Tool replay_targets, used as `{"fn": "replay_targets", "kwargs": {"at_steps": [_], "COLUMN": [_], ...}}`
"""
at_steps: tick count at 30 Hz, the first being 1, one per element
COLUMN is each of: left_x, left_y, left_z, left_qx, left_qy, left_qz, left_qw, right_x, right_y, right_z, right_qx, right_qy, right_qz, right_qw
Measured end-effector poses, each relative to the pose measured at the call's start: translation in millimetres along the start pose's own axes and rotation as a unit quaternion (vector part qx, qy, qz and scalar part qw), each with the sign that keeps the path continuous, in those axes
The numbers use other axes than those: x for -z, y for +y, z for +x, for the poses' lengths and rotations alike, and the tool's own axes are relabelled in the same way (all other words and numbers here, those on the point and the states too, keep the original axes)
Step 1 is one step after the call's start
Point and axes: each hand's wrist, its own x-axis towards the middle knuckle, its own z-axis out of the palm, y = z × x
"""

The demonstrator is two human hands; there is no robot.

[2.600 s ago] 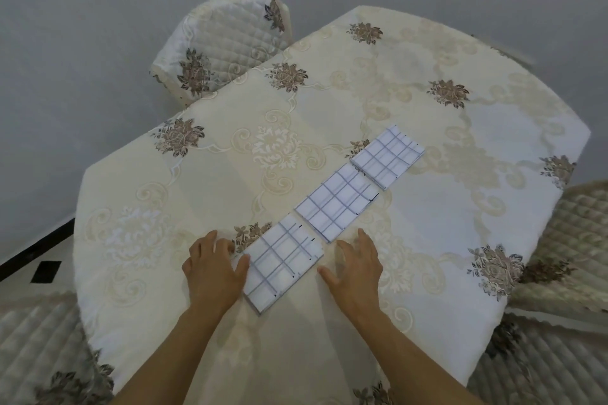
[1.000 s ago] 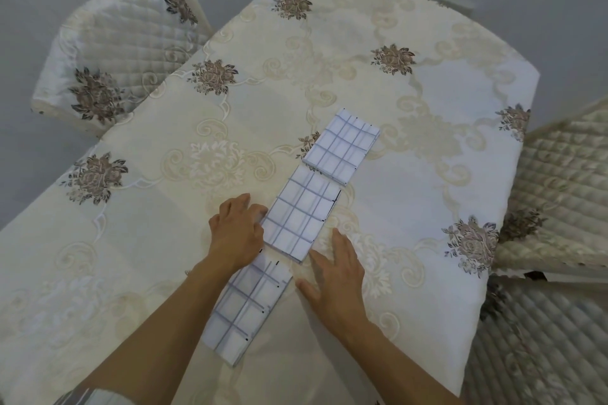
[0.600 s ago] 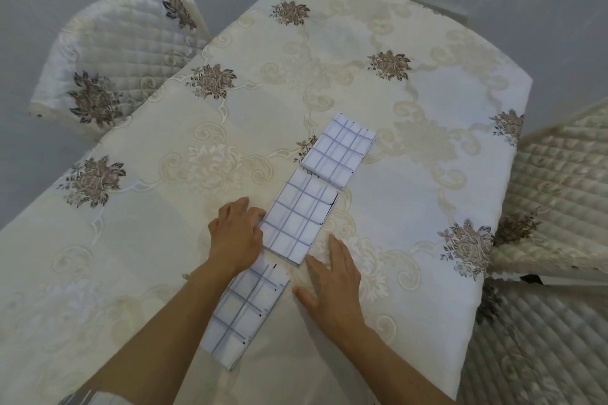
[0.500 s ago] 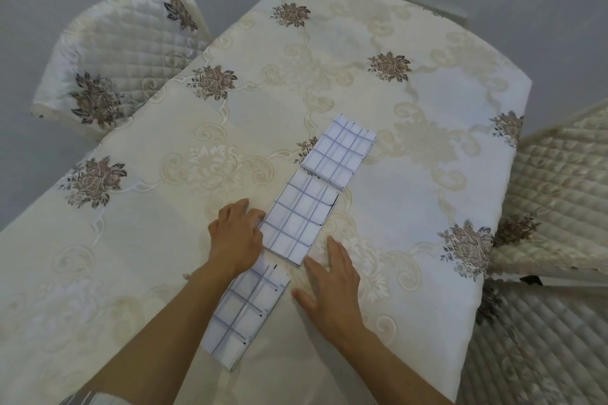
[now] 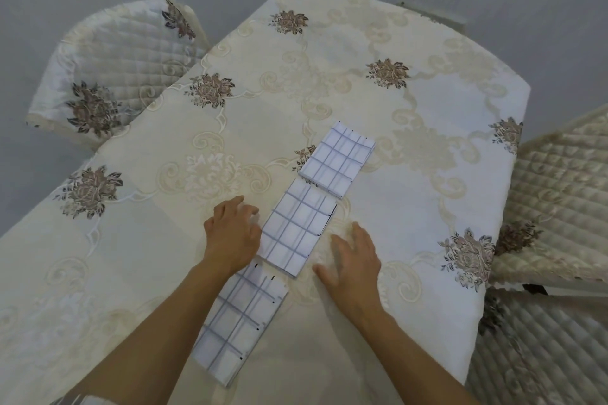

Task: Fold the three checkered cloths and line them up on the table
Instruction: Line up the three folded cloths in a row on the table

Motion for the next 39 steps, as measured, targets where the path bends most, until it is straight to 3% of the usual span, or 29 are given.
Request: {"fn": "replay_targets", "kwargs": {"at_steps": [7,15,39], "left_x": [0.2,-9.5,-12.3], "left_y": [31.2,70.8,82.0], "left_z": [40.2,85.0,86.7], "left_qx": [-0.037,-0.040,-0.042], "left_qy": [0.000,-0.047,-0.063], "left_qz": [0.025,0.038,0.052], "left_qw": [0.999,0.997,0.996], "right_x": [22.9,27.9,20.8], "right_y": [8.2,11.2,11.4], "right_z": [52.7,81.5,86.7], "right_qx": [-0.026,-0.058,-0.046], "right_qy": [0.022,-0.004,-0.024], "right_qz": [0.017,-0.003,-0.012], "right_qw": [0.999,0.998,0.999]}}
